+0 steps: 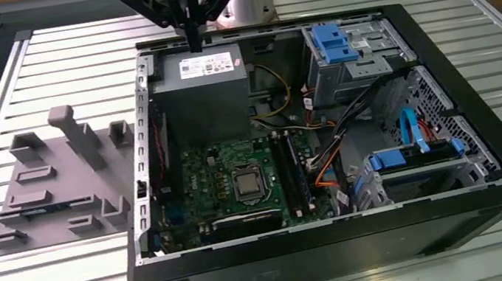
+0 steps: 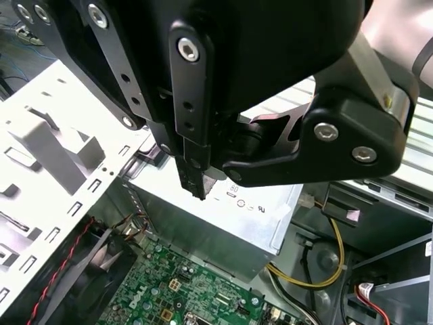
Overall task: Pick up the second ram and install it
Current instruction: 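Reach for the second ram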
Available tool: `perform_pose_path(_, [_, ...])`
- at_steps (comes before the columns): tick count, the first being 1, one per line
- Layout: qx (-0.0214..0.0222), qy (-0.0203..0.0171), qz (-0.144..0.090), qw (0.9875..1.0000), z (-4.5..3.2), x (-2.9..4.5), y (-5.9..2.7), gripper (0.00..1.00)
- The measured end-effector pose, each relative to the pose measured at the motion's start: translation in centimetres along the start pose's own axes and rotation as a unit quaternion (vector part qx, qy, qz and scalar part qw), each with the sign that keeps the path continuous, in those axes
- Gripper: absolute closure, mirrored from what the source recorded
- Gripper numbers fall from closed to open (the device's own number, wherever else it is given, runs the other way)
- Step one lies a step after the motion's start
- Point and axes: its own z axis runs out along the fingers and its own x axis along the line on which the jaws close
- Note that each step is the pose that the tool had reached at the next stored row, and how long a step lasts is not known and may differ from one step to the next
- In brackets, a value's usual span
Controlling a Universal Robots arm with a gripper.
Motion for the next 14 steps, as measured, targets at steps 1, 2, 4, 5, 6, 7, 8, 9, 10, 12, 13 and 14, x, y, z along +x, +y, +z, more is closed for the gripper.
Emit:
perform_pose_path(1, [0.0000,0.0000,0.000,1.0000,0.00,0.07,-0.01,0.89])
perform_pose_path(2, [0.0000,0.0000,0.000,1.0000,0.00,0.14,-0.01,0.89])
perform_pose_path(4, [0.0000,0.0000,0.000,1.0000,-0.01,0.31,-0.03,0.89])
perform_pose_path(5, [0.0000,0.0000,0.000,1.0000,-0.01,0.41,-0.03,0.89])
perform_pose_path(6, [0.0000,0.0000,0.000,1.0000,-0.01,0.52,-0.04,0.89])
perform_pose_path(7, [0.0000,0.0000,0.000,1.0000,-0.01,0.63,-0.05,0.89])
perform_pose_path(8, [0.0000,0.0000,0.000,1.0000,-0.02,0.75,-0.06,0.89])
perform_pose_path(9, [0.0000,0.0000,0.000,1.0000,-0.02,0.88,-0.07,0.89])
perform_pose_path(10, [0.0000,0.0000,0.000,1.0000,-0.02,1.00,-0.08,0.89])
perform_pose_path(12, [0.0000,0.0000,0.000,1.0000,-0.02,1.20,-0.09,0.89])
perform_pose_path(13, [0.0000,0.0000,0.000,1.0000,-0.03,1.29,-0.10,0.89])
perform_pose_path(14, [0.0000,0.0000,0.000,1.0000,-0.03,1.38,-0.11,0.89])
